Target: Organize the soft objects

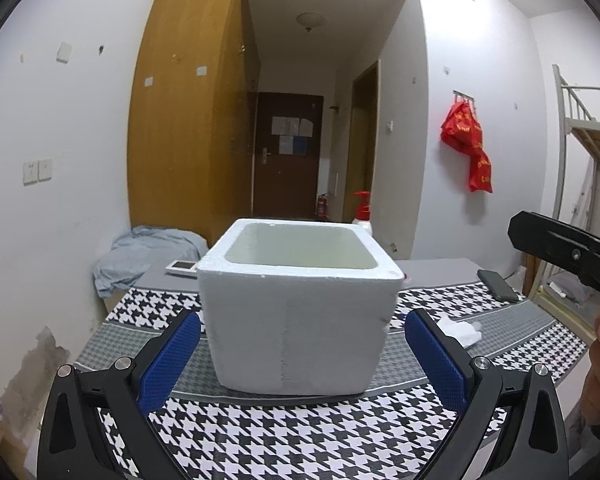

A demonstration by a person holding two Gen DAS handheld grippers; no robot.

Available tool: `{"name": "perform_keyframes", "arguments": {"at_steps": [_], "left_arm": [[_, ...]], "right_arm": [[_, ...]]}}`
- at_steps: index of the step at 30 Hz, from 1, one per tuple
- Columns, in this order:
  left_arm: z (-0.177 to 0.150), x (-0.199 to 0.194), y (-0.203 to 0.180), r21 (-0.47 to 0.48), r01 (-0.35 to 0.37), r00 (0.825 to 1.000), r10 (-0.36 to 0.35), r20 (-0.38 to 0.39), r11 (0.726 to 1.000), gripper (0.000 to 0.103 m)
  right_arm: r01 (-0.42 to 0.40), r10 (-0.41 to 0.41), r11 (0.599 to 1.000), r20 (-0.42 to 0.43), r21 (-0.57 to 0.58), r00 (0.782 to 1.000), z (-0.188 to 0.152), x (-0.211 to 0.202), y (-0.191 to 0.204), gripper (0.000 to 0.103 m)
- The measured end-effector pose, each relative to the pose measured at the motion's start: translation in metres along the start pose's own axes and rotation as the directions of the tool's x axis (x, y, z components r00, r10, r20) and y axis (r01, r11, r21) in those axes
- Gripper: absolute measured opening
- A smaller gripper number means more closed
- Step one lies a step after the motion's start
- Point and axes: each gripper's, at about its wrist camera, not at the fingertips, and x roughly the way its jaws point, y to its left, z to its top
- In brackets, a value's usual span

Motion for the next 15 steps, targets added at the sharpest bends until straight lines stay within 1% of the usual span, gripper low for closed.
{"name": "perform_keyframes", "arguments": {"at_steps": [2, 7, 12, 15], "left_arm": [[-0.001, 0.000, -0.003, 0.008, 0.016, 1.000, -0.016, 0.008, 1.000, 0.102], [-0.003, 0.005, -0.010, 0.012, 0.053, 0.999, -0.053, 0.005, 0.999, 0.102], [-0.007, 0.011, -0.025, 0.046, 0.105, 0.994, -0.105, 0.009, 0.993, 0.102], [-0.010, 0.014, -0.035, 0.066, 0.132, 0.991, -0.133, 0.007, 0.989, 0.102]], "right_arm": [[0.002, -0.002, 1.000, 0.000, 0.008, 1.000, -0.005, -0.003, -0.003, 0.088], [0.037, -0.036, 0.999, -0.007, 0.030, 0.999, -0.019, -0.009, -0.015, 0.088], [0.080, -0.079, 0.994, -0.012, 0.079, 0.997, -0.036, -0.020, -0.035, 0.088], [0.119, -0.118, 0.987, -0.020, 0.104, 0.993, -0.046, -0.027, -0.046, 0.088]]}}
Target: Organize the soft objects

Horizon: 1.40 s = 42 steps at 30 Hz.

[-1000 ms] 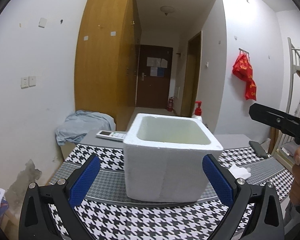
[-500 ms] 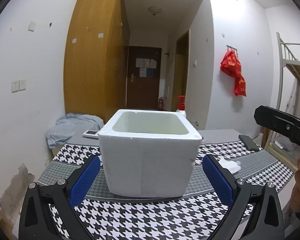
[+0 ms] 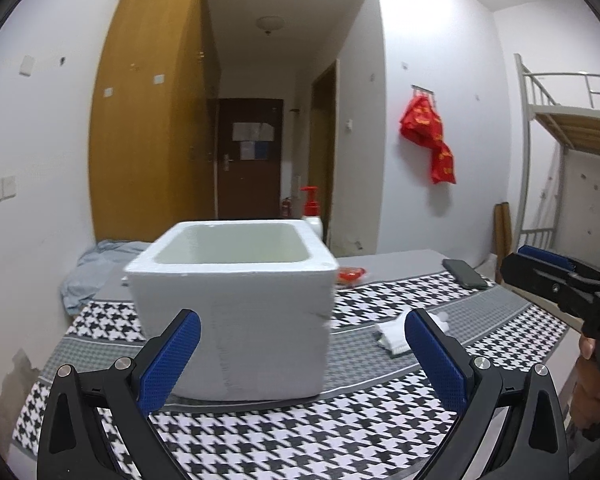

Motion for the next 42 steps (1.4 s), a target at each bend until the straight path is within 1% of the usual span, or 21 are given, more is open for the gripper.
{"name": "perform_keyframes", "arguments": {"at_steps": [6, 8, 10, 12, 16, 24, 28, 35, 42], "left_arm": [[-0.005, 0.010, -0.011, 0.014, 0.050, 0.999, -0.050, -0.006, 0.999, 0.102], [-0.007, 0.011, -0.014, 0.019, 0.054, 0.999, -0.054, 0.001, 0.998, 0.102], [-0.009, 0.013, -0.018, 0.013, 0.073, 0.997, -0.073, 0.008, 0.997, 0.102], [-0.011, 0.016, -0.024, 0.016, 0.105, 0.994, -0.105, -0.004, 0.994, 0.102], [-0.012, 0.024, -0.040, 0.046, 0.141, 0.990, -0.139, -0.028, 0.989, 0.102], [-0.013, 0.041, -0.061, 0.077, 0.160, 0.985, -0.154, -0.077, 0.984, 0.102], [-0.010, 0.047, -0.073, 0.101, 0.158, 0.986, -0.150, -0.078, 0.982, 0.102], [-0.004, 0.062, -0.094, 0.110, 0.153, 0.985, -0.143, -0.094, 0.982, 0.102], [-0.006, 0.080, -0.117, 0.159, 0.165, 0.979, -0.142, -0.146, 0.973, 0.102]], "right_arm": [[0.063, -0.062, 0.996, -0.016, 0.062, 0.998, -0.014, -0.010, -0.022, 0.088], [0.071, -0.069, 0.995, -0.018, 0.077, 0.997, -0.016, -0.013, -0.026, 0.088], [0.081, -0.079, 0.992, -0.019, 0.094, 0.997, -0.020, -0.015, -0.030, 0.088], [0.098, -0.096, 0.990, -0.022, 0.104, 0.995, -0.024, -0.017, -0.032, 0.088], [0.135, -0.132, 0.983, -0.039, 0.120, 0.991, -0.030, -0.019, -0.040, 0.088], [0.174, -0.165, 0.971, -0.066, 0.166, 0.984, -0.040, -0.021, -0.066, 0.088], [0.203, -0.190, 0.962, -0.090, 0.183, 0.978, -0.046, -0.021, -0.079, 0.088], [0.213, -0.196, 0.959, -0.106, 0.189, 0.975, -0.050, -0.022, -0.099, 0.088], [0.227, -0.206, 0.949, -0.116, 0.218, 0.972, -0.056, -0.025, -0.121, 0.088]]}}
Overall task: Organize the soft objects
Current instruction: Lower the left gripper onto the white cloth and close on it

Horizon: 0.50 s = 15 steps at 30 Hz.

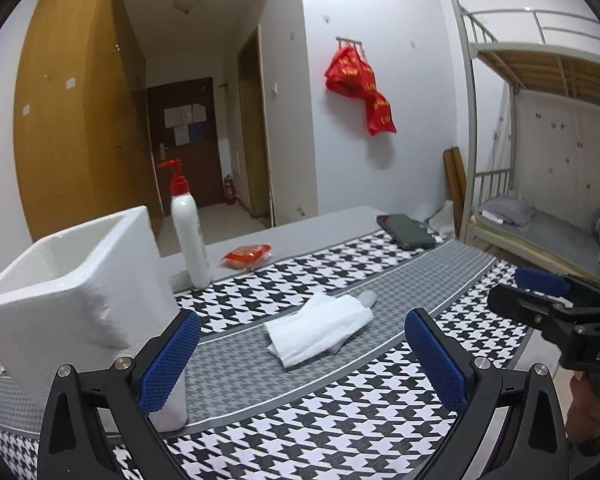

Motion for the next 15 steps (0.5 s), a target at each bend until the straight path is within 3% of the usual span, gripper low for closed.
{"name": "perform_keyframes", "arguments": {"at_steps": [15], "left_arm": [[0.014, 0.040, -0.015, 0.020, -0.001, 0.997, 0.002, -0.081, 1.000, 0.102]], "right_arm": [[-0.020, 0.021, 1.000, -0.077, 0.015, 0.997, 0.001, 0.021, -0.023, 0.088]]}}
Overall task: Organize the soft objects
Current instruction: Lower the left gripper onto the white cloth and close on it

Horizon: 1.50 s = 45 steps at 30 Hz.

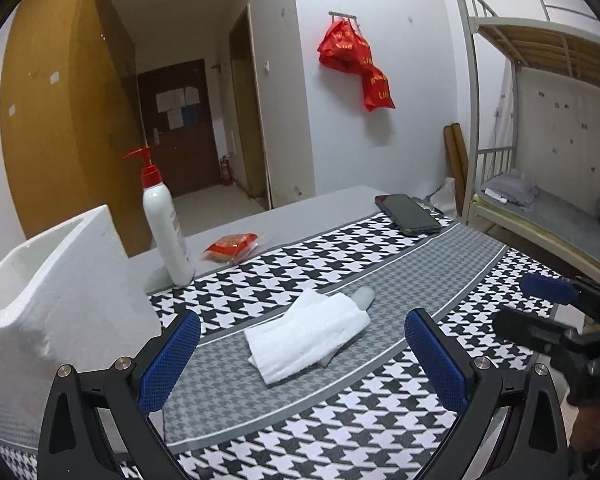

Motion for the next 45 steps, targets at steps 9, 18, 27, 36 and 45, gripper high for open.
{"name": "perform_keyframes", "arguments": {"at_steps": [9, 18, 27, 36, 45], "left_arm": [[0.009, 0.030, 0.006, -0.027, -0.021, 0.999, 0.020, -0.050, 0.999, 0.102], [0.006, 0.074, 0.007, -0.037, -0.006, 0.988, 0.000, -0.156, 0.999, 0.102], [-0.005, 0.097, 0.015, -0.063, -0.001, 0.976, -0.012, -0.215, 0.998, 0.093], [-0.018, 0.120, 0.035, -0.142, 0.022, 0.944, -0.067, -0.322, 0.990, 0.056], [-0.021, 0.122, 0.033, -0.115, 0.017, 0.933, -0.057, -0.355, 0.993, 0.036]], "right_arm": [[-0.019, 0.018, 0.999, -0.032, -0.029, 0.999, 0.003, 0.011, -0.002, 0.088], [-0.018, 0.018, 1.000, -0.038, -0.013, 0.999, 0.003, 0.018, -0.015, 0.088], [-0.024, 0.024, 1.000, -0.058, -0.003, 0.998, 0.001, 0.024, -0.019, 0.088], [-0.038, 0.035, 0.999, -0.092, -0.033, 0.995, 0.003, 0.035, -0.009, 0.087], [-0.050, 0.042, 0.996, -0.117, -0.070, 0.992, 0.004, 0.039, 0.002, 0.087]]}}
